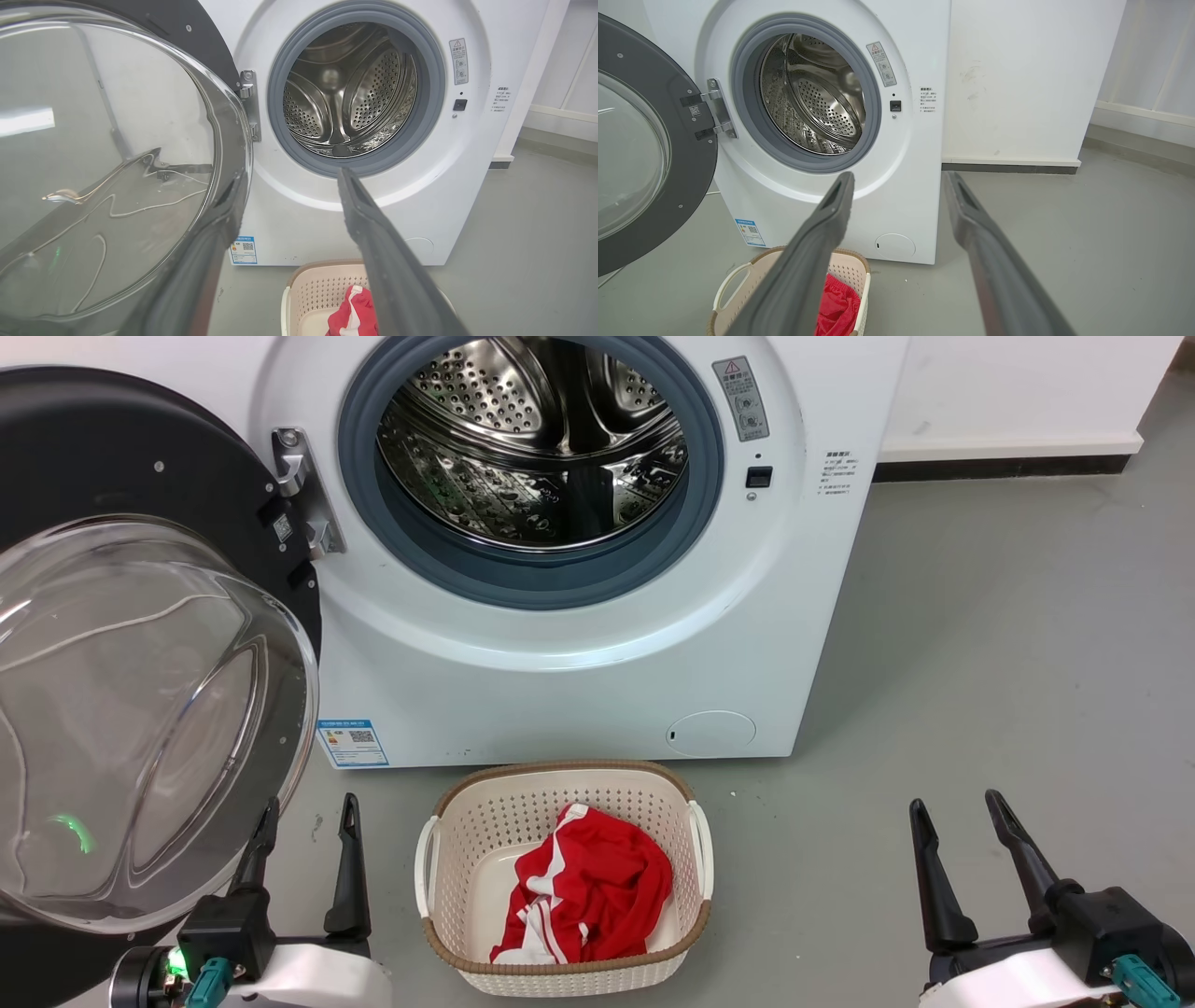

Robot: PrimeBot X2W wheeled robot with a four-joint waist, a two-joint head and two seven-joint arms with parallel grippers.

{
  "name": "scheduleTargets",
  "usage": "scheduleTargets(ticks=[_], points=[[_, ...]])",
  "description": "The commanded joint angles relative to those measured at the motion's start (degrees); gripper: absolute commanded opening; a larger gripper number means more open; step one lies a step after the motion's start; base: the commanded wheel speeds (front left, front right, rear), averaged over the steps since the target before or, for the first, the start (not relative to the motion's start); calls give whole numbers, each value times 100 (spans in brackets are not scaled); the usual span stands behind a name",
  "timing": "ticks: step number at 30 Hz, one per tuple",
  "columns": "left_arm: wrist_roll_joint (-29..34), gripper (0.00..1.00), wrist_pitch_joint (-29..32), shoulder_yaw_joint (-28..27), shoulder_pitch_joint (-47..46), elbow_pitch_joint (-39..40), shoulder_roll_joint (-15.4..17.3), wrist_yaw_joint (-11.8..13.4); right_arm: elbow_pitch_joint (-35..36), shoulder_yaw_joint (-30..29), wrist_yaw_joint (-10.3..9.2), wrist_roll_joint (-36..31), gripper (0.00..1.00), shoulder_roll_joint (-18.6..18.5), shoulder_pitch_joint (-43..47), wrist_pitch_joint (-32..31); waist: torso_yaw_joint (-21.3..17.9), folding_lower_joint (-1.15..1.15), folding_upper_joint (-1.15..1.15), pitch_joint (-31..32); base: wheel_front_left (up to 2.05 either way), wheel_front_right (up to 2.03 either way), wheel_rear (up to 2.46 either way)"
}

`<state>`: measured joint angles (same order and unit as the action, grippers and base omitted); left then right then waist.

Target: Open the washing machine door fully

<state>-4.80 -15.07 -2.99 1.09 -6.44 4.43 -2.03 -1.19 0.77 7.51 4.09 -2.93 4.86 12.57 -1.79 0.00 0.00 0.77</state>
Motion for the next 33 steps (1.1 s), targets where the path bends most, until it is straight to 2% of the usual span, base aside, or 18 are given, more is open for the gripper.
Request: scheduleTargets(ticks=[1,33], points=[[-4,100,-14,-5,57,25,-26,-1,17,6,-4,15,100,12,36,0,11,0,0,3,0,0,0],[38,100,-14,12,53,122,-113,-89,13,23,-4,26,100,12,45,7,80,0,0,-1,0,0,0]])
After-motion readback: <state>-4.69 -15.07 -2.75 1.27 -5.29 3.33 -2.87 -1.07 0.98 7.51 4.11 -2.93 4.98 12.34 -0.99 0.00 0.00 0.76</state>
